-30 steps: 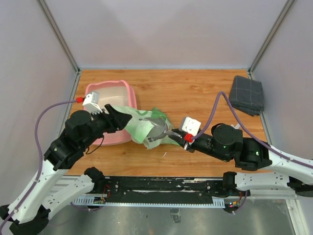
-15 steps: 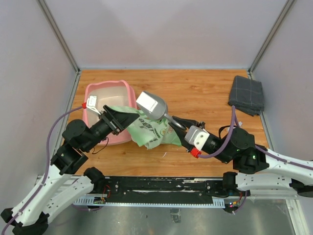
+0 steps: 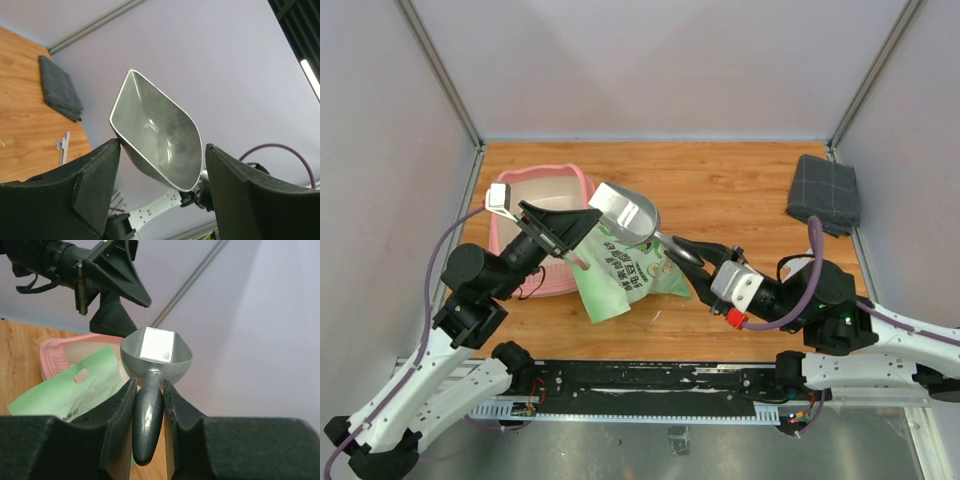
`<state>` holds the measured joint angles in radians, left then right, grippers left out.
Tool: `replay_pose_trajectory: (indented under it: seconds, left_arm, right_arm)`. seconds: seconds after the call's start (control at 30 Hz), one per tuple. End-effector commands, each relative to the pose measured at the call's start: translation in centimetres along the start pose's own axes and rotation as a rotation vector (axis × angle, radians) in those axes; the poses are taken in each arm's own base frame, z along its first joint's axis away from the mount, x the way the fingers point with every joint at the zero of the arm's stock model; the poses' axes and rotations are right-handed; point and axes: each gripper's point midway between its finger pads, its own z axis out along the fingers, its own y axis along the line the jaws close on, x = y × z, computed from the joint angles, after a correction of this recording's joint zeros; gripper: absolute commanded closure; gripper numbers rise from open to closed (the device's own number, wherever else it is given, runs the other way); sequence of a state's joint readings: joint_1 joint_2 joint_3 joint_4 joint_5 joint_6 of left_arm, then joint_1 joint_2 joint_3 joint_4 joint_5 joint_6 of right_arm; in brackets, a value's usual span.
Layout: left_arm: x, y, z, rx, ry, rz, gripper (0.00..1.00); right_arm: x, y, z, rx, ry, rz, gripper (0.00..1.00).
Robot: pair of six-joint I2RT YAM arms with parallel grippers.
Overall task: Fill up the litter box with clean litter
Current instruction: Adjust the spatula.
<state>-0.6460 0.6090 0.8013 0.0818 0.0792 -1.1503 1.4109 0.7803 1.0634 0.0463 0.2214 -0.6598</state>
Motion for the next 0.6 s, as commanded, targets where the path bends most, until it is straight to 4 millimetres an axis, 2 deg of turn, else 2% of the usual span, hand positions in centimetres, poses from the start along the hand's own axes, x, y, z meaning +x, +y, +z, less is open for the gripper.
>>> replay_pose_trajectory:
  seconds: [0.0, 0.07, 0.2, 0.37, 0.43, 0.5, 0.53, 0.57]
  left_arm:
    - [-0.4, 0.9, 0.7, 0.006, -0.051, -0.05, 0.28]
    - [-0.1, 1.7, 0.7, 0.001, -0.054, -0.083, 0.32]
    - [0.2, 2.4, 0.4, 0.036, -0.07, -0.151, 0.51]
    - [0.5, 2.8, 0.3, 0.052, -0.071, -0.169, 0.51]
    - [0.6, 2.7, 0.1, 0.072, -0.071, -0.178, 0.64]
    - [0.5, 2.6, -0.1, 0.08, -0.075, -0.175, 0.84]
    - [0.5, 2.6, -0.1, 0.082, -0.076, -0.168, 0.98]
    - [0.4, 2.5, -0.2, 0.083, -0.077, -0.158, 0.99]
  right_arm:
    - [-0.8, 1.7, 0.6, -0.033, -0.074, 0.062, 0.99]
    - [-0.6, 2.1, 0.6, -0.039, -0.081, 0.069, 0.99]
    - [-0.2, 3.0, 0.6, -0.053, -0.084, 0.075, 0.99]
    - [0.3, 3.8, 0.0, -0.059, -0.112, 0.093, 0.99]
    - [0.9, 4.0, 0.1, -0.061, -0.088, 0.095, 0.99]
    - [1.9, 4.2, 0.0, -0.058, -0.04, 0.102, 0.99]
    - [2.7, 4.2, -0.1, -0.048, 0.001, 0.114, 0.98]
    - [3.5, 4.3, -0.3, -0.042, 0.048, 0.126, 0.93]
